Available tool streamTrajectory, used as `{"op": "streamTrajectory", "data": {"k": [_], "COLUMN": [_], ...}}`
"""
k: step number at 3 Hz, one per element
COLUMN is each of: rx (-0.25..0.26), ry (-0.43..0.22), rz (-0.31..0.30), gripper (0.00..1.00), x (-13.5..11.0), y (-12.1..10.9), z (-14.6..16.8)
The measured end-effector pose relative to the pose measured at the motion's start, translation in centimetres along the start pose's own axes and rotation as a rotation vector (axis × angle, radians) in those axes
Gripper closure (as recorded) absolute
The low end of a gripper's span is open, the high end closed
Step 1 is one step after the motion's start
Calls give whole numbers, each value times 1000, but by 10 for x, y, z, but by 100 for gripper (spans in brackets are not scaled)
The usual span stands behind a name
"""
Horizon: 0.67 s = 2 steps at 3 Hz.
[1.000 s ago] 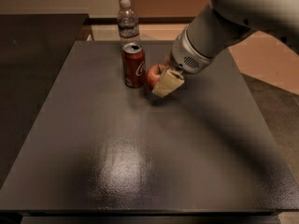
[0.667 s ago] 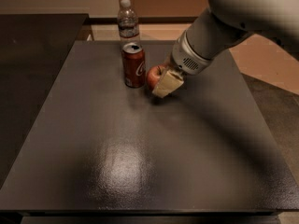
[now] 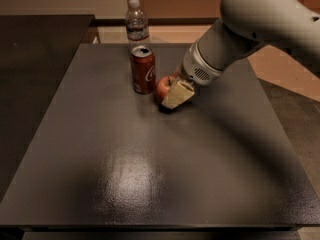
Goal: Move apple near coke can
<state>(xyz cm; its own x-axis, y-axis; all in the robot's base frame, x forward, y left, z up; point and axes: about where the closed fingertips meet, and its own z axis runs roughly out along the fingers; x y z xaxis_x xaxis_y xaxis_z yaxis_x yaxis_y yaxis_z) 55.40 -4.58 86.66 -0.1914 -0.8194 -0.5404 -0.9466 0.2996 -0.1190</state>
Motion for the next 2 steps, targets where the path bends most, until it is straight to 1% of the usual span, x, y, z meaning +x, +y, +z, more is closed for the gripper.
{"op": "streamTrajectory", "data": {"k": [2], "rx": [-10], "ry": [-13], "rz": [-8], "gripper": [36], "x": [6], "y": [0], "z": [7]}}
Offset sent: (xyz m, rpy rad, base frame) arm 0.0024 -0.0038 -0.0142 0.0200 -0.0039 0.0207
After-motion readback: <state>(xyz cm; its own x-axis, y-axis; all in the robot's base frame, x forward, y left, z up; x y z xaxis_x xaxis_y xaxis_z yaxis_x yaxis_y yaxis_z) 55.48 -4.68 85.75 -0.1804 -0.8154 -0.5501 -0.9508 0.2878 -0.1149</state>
